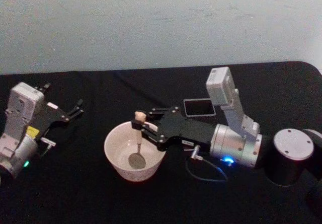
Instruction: Pick up the stirring spoon with one hand, stir inside the cup, then place it back in its original position.
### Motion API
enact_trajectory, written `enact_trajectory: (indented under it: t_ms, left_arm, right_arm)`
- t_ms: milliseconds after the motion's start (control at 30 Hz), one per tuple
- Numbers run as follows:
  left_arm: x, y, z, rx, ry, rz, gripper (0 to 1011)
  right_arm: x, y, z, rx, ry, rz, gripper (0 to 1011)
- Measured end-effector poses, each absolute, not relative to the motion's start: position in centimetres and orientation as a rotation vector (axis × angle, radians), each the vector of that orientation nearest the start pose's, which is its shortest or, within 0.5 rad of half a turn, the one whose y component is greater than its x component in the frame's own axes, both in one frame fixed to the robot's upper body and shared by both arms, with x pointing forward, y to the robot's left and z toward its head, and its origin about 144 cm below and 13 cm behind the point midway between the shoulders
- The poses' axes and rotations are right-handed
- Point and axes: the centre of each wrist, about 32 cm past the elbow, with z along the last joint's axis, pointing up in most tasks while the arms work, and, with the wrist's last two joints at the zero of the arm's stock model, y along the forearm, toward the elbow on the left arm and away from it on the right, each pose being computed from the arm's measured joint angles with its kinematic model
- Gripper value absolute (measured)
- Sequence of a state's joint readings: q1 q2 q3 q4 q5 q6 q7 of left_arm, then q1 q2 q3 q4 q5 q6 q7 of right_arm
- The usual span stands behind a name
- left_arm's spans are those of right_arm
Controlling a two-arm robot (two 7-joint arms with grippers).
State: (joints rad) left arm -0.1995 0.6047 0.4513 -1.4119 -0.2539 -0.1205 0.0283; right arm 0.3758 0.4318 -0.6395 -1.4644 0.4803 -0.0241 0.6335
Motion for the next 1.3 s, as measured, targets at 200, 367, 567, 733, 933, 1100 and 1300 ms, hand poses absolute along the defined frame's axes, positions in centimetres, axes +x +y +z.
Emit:
enact_trajectory:
  t_ms: [200,367,567,733,933,1100,1300]
  left_arm:
    - [48.9,31.0,114.0,0.304,-0.285,1.248,1001]
    - [48.9,31.0,114.0,0.304,-0.285,1.248,1001]
    - [48.9,31.0,114.0,0.304,-0.285,1.248,1001]
    - [48.9,31.0,114.0,0.305,-0.285,1.248,1001]
    - [48.9,31.0,114.0,0.304,-0.285,1.248,1001]
    - [48.9,31.0,114.0,0.304,-0.285,1.248,1001]
    - [48.9,31.0,114.0,0.304,-0.285,1.248,1001]
  right_arm:
    - [51.9,-17.6,117.9,-0.065,-0.056,-0.416,214]
    - [52.5,-16.7,117.9,-0.071,-0.058,-0.428,214]
    - [53.7,-15.9,117.7,-0.082,-0.067,-0.474,214]
    - [54.8,-15.9,117.7,-0.086,-0.072,-0.515,214]
    - [55.3,-16.5,117.9,-0.089,-0.077,-0.539,214]
    - [54.9,-18.0,118.1,-0.095,-0.078,-0.543,214]
    - [53.6,-20.0,118.4,-0.099,-0.061,-0.513,214]
